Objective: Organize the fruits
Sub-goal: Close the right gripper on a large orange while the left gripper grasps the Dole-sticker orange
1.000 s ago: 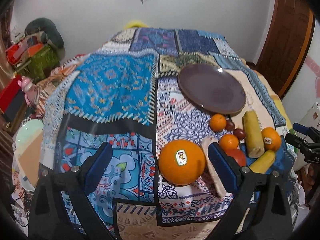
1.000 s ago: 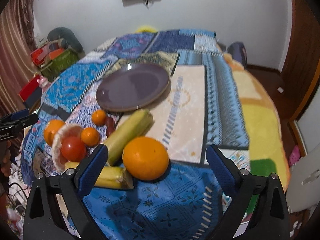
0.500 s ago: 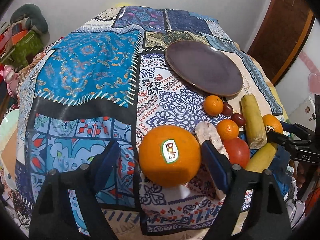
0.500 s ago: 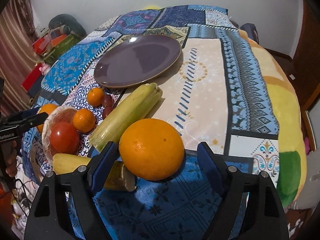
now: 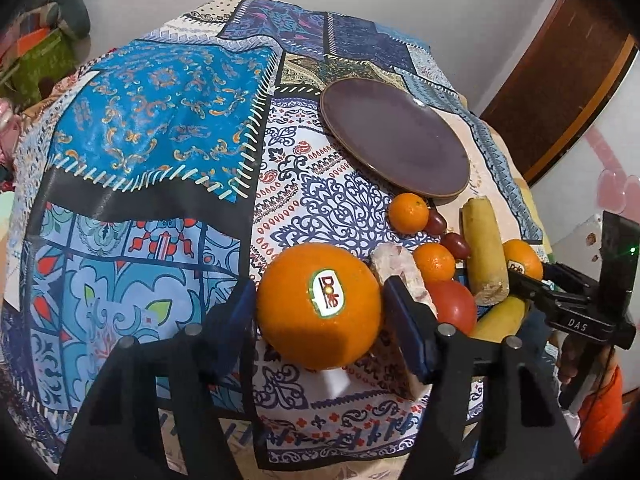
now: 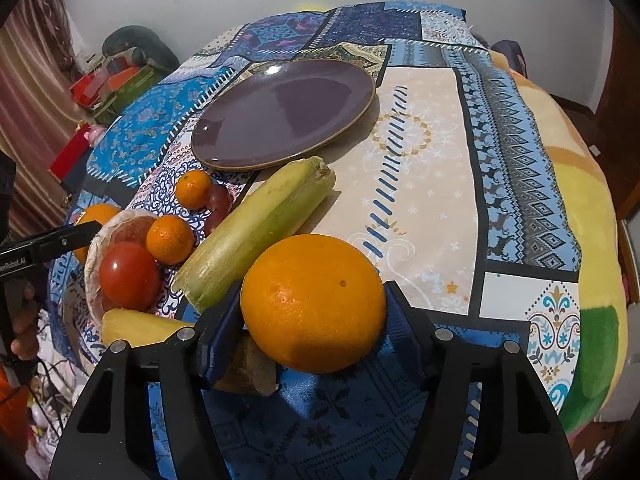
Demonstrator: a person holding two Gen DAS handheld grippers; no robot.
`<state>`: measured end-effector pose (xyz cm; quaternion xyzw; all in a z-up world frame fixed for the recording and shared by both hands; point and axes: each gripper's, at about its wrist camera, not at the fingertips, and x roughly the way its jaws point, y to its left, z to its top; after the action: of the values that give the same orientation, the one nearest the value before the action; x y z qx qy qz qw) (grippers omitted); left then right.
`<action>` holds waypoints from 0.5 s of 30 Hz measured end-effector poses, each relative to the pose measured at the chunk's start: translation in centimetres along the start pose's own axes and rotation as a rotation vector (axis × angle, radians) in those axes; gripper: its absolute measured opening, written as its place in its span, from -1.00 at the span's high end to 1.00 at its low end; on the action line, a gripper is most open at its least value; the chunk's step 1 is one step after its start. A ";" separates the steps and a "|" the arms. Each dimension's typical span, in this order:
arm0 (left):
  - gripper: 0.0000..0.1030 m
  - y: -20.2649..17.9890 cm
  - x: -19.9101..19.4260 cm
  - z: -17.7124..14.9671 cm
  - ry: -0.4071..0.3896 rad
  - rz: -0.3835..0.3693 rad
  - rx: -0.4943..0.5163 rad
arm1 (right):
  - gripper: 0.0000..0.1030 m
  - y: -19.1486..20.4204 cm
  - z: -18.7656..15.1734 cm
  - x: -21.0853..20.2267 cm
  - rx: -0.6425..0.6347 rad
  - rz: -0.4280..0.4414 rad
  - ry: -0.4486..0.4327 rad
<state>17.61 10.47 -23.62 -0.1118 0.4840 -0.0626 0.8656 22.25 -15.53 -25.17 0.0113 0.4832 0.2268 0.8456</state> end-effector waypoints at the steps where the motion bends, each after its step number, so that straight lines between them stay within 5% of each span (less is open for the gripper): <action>1: -0.27 0.0 0.0 0.0 0.002 0.006 -0.001 | -0.23 0.0 0.0 -0.1 0.000 -0.005 -0.002; 15: -0.25 0.6 -1.6 0.0 -0.015 0.155 0.035 | -0.23 -0.5 0.6 -3.0 0.001 -0.056 -0.097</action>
<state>16.76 11.37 -22.46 -0.0592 0.4836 -0.0031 0.8733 21.67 -16.99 -22.53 0.0090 0.4418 0.2019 0.8740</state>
